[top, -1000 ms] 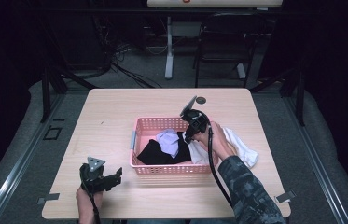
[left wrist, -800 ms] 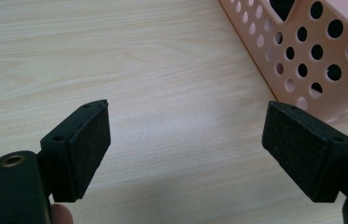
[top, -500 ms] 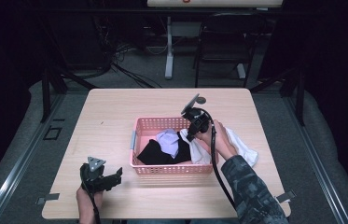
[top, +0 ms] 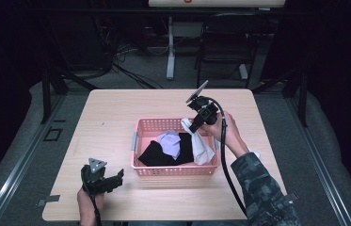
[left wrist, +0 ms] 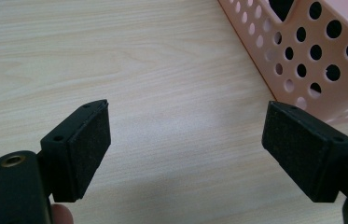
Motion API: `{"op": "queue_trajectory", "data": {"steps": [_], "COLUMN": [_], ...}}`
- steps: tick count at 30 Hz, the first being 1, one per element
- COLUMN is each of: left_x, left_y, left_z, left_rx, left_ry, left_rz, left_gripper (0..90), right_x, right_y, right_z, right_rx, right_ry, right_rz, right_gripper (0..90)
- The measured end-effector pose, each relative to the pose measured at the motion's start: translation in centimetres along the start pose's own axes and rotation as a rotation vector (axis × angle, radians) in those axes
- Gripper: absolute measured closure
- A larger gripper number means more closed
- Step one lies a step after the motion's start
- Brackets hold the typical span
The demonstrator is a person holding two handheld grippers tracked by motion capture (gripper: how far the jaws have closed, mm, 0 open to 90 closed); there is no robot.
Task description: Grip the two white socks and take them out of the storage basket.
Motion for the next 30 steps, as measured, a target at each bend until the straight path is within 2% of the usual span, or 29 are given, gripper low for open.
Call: {"op": "queue_trajectory", "data": {"steps": [3, 6, 8, 10, 11, 16, 30], "left_x": [0.0, 0.0, 0.0, 0.0, 0.0, 0.0, 0.0], "left_y": [0.0, 0.1, 0.1, 0.1, 0.1, 0.1, 0.1], "left_z": [0.0, 0.0, 0.0, 0.0, 0.0, 0.0, 0.0], "left_rx": [0.000, 0.002, 0.002, 0.002, 0.002, 0.003, 0.005], "left_ry": [0.002, -0.002, -0.002, 0.001, -0.001, 0.003, 0.002], "left_rz": [-0.001, -0.001, -0.002, -0.001, -0.001, -0.002, 0.000], "left_gripper": [15.5, 15.5, 15.5, 15.5, 15.6, 15.5, 15.5], "right_x": [-0.4, -0.6, -0.9, -1.1, -1.3, -1.9, -3.1], "right_y": [-0.5, -0.7, -1.1, -1.1, -1.3, -1.7, -2.4], "right_z": [1.0, 2.1, 2.5, 3.4, 3.5, 4.6, 8.1], "right_rx": [-0.005, 0.001, -0.004, 0.006, 0.004, 0.013, 0.042], "right_ry": [0.023, 0.022, 0.044, 0.028, 0.043, 0.058, 0.089], "right_rz": [0.015, 0.042, 0.035, 0.062, 0.051, 0.057, 0.092], "right_gripper": [86.3, 86.4, 86.4, 86.4, 86.4, 86.4, 86.4]}}
Point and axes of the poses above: each handheld gripper's, and its own axes: z roughly backward along the jaws, x roughly out of its underside, y roughly to its right, the point moved 8 cm from there along -z, roughly forward along the jaws, and after that the axes turned 1 degree about -y, right-handed, at the moved point
